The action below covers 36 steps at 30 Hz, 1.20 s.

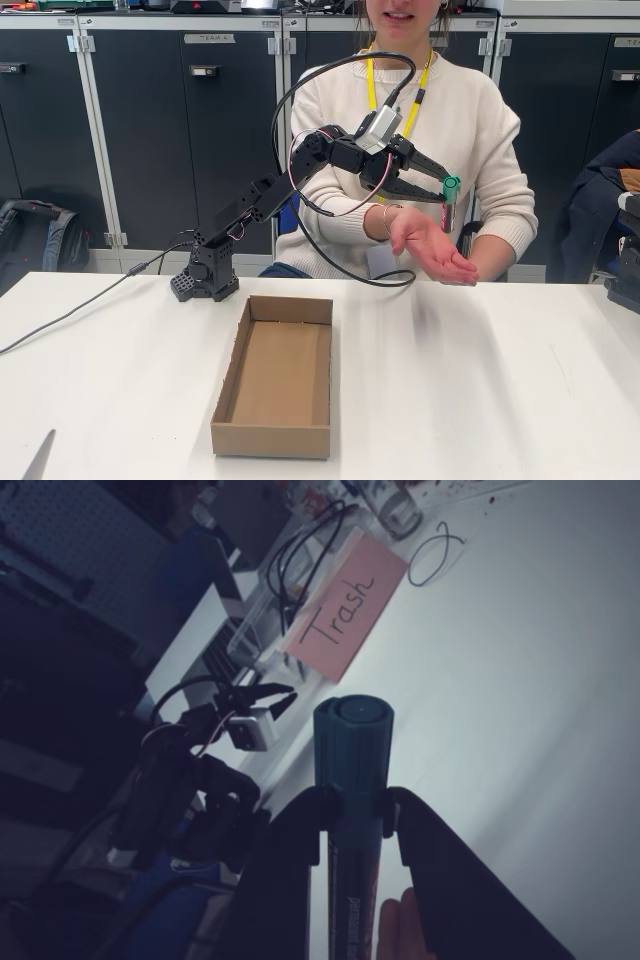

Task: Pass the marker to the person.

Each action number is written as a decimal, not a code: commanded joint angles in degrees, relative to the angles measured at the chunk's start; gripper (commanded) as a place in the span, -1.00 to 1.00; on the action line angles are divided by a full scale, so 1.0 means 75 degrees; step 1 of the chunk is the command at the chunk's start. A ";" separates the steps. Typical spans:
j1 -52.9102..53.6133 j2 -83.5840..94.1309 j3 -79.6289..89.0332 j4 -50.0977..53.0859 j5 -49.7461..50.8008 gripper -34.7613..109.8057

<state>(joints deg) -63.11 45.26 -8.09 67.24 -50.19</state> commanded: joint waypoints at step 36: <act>-0.1441 -0.0539 -0.0199 0.0199 0.0328 -0.59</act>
<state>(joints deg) -74.79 34.10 -7.91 67.59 -46.67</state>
